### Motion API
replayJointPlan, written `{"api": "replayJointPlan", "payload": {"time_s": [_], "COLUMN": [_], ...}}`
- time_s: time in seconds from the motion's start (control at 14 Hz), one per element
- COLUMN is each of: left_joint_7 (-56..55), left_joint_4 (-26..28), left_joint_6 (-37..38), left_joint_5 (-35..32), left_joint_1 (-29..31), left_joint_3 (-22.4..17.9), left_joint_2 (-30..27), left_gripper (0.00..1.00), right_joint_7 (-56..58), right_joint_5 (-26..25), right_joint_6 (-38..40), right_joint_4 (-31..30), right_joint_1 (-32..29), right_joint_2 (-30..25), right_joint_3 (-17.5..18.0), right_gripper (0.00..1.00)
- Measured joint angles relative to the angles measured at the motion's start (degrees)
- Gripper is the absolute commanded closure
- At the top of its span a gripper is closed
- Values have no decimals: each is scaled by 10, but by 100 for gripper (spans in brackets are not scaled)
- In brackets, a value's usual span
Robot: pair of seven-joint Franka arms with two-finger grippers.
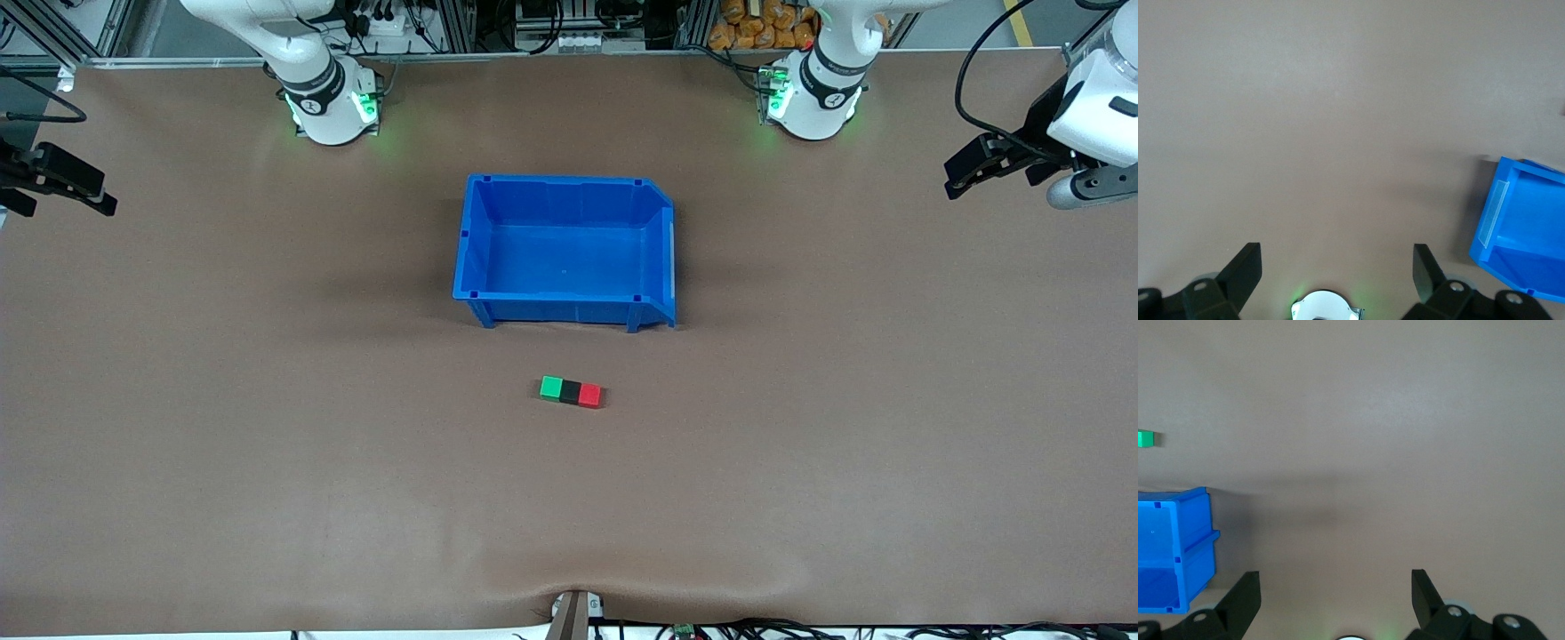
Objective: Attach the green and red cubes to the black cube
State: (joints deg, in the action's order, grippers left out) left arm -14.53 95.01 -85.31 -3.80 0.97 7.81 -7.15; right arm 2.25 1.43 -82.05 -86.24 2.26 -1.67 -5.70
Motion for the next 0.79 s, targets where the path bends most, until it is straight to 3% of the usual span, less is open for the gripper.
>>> {"api": "replayJointPlan", "payload": {"time_s": [0.79], "left_joint_7": [0], "left_joint_4": [0], "left_joint_6": [-1], "left_joint_5": [0], "left_joint_1": [0], "left_joint_3": [4], "left_joint_2": [0], "left_gripper": [0], "right_joint_7": [0], "right_joint_5": [0], "right_joint_6": [-13], "right_joint_4": [-6], "right_joint_1": [2], "right_joint_2": [4], "right_joint_3": [2], "right_gripper": [0]}}
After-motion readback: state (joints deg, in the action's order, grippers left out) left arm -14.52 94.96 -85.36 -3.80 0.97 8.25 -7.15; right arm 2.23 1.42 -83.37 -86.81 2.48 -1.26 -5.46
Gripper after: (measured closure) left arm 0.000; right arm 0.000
